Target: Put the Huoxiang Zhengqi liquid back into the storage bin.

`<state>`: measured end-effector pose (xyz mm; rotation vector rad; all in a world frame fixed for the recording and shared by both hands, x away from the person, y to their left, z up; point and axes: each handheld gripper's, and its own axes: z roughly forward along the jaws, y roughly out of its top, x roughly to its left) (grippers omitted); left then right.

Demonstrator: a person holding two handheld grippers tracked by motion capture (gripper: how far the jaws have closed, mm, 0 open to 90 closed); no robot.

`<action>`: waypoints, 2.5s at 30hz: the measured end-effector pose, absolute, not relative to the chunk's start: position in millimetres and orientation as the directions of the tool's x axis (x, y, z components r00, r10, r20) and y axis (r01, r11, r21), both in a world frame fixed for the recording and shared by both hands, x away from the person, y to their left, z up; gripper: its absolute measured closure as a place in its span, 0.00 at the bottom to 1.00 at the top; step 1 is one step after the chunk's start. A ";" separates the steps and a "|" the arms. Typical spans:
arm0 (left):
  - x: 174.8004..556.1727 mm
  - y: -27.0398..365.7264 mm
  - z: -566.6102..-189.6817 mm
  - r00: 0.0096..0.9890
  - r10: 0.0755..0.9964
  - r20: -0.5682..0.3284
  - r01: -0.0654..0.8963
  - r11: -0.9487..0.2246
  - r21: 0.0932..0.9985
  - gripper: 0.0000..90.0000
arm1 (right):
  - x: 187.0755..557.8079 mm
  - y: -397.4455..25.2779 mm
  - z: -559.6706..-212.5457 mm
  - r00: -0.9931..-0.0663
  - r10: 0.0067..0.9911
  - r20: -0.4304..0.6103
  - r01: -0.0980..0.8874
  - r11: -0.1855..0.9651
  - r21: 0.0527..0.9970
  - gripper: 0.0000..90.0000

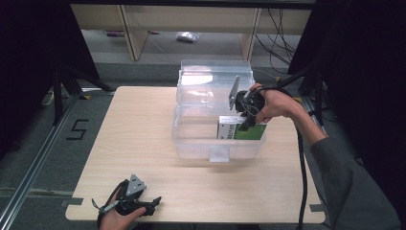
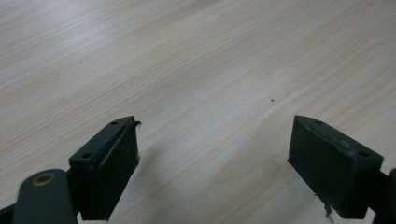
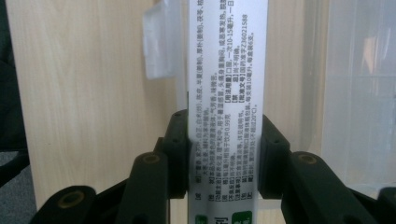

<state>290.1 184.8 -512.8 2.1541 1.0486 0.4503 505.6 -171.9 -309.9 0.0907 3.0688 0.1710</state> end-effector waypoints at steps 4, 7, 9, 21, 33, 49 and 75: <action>289.8 185.1 -512.6 0.612 0.791 0.010 0.551 -0.435 0.712 0.17 | 512.6 -172.3 -317.4 -0.995 0.074 -0.059 0.067 0.991 0.116 0.71; 289.1 186.5 -511.8 0.615 0.789 0.015 0.551 -0.443 0.707 0.17 | 521.1 -173.4 -324.9 -0.996 0.064 -0.064 0.057 0.992 0.112 0.71; 289.3 187.1 -511.7 0.615 0.788 0.022 0.547 -0.447 0.708 0.17 | 522.1 -173.9 -325.8 -0.995 0.070 -0.064 0.064 0.994 0.094 0.71; 289.2 187.4 -511.0 0.625 0.781 0.015 0.553 -0.456 0.698 0.17 | 528.9 -177.7 -349.9 -0.997 0.060 -0.051 0.055 0.994 0.097 0.71; 288.7 186.6 -513.0 0.613 0.790 0.008 0.555 -0.437 0.708 0.17 | 534.7 -183.0 -371.3 -0.998 0.048 -0.032 0.045 0.996 0.081 0.71; 288.4 186.6 -512.9 0.606 0.795 0.008 0.554 -0.430 0.712 0.17 | 533.4 -182.6 -394.6 -0.998 0.057 -0.001 0.057 0.995 0.084 0.71; 289.6 188.7 -510.8 0.615 0.788 0.034 0.543 -0.455 0.706 0.17 | 511.2 -199.0 -342.7 -0.937 0.339 -0.080 0.302 0.906 0.297 0.42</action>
